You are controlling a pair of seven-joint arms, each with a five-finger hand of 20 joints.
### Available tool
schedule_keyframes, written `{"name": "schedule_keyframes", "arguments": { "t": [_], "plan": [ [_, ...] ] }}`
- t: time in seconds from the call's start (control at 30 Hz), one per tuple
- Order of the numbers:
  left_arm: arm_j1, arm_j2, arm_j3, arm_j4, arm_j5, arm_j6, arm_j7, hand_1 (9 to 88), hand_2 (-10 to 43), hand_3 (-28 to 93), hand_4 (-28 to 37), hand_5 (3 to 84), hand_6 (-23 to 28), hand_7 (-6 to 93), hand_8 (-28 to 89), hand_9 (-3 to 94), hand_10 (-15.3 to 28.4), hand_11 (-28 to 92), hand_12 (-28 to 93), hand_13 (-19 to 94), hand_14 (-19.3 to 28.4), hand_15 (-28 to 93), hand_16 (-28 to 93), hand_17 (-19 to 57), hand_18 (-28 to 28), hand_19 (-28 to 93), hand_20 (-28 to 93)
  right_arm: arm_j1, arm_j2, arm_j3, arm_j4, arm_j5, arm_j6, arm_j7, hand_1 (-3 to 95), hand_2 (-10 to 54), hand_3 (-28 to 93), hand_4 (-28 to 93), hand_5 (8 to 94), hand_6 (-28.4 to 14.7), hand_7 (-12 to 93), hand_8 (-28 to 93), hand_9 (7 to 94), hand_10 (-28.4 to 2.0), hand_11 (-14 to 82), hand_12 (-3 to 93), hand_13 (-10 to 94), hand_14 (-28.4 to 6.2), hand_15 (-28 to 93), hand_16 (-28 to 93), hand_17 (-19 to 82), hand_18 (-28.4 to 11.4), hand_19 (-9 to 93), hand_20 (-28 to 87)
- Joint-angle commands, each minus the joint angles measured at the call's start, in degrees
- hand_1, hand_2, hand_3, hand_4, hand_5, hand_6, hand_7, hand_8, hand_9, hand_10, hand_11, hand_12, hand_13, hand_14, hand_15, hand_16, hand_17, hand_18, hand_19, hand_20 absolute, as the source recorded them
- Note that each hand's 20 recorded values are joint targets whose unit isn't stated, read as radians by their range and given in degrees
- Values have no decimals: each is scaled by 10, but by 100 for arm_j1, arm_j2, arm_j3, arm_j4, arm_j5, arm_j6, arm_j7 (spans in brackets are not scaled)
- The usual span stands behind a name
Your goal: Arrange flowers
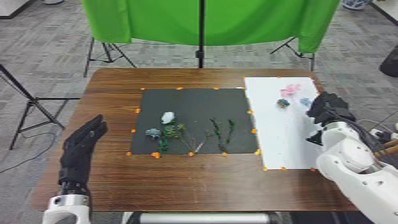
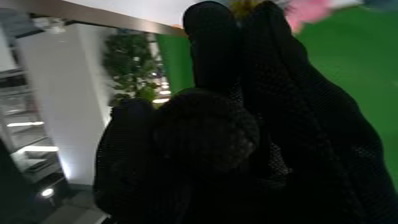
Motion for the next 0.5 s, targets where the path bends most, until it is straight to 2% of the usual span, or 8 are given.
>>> {"name": "schedule_keyframes", "arguments": {
  "t": [0.03,0.17,0.23,0.27,0.33,0.5],
  "plan": [
    [116,-39,-32,-17,4,-36,-39,304,-95,634,-201,449,29,113,-56,411,113,123,139,305,146,132,52,11,133,31,192,706,60,-457,-1376,553,-10,-708,637,-95,520,-168,808,0,204,103,919,-87,82,392,926,-22,575,334,672,-100,932,535],
    [81,-32,-12,-1,-46,12,-20,301,-95,635,-203,449,29,112,-55,411,114,123,139,304,148,131,52,11,133,31,192,1711,-173,-1471,-1603,947,-23,-1319,635,-95,521,-167,809,0,203,105,918,-87,80,396,925,-20,574,337,672,-99,932,539],
    [66,-22,17,2,-160,44,-4,278,-95,646,-211,450,29,112,-56,411,115,121,138,304,148,132,52,11,133,31,192,2250,-393,-2038,-1522,1104,-107,-1599,634,-95,522,-167,809,1,202,105,918,-87,80,397,925,-20,574,339,672,-99,932,540],
    [67,-23,27,-3,-209,59,-1,256,-73,658,-236,449,29,111,-56,411,116,121,138,304,148,132,52,11,133,32,192,2501,-520,-2326,-1429,1140,-112,-1743,633,-95,523,-167,809,1,202,105,917,-87,79,398,925,-19,574,340,672,-99,932,542],
    [33,-12,57,-1,-224,96,-23,209,-3,663,-273,451,29,110,-56,412,116,120,137,303,149,132,52,10,133,32,192,2866,-705,-2784,-1319,1213,-284,-1951,632,-95,524,-168,808,2,203,105,917,-88,78,397,925,-18,574,341,672,-99,932,544],
    [19,-8,95,1,-310,131,-17,175,98,633,-282,458,32,105,-54,414,118,119,137,303,149,132,52,10,130,34,193,3292,-994,-3665,-1157,1181,-507,-2198,629,-95,528,-170,807,3,205,104,915,-88,76,397,924,-18,577,343,671,-97,932,546]
  ]
}}
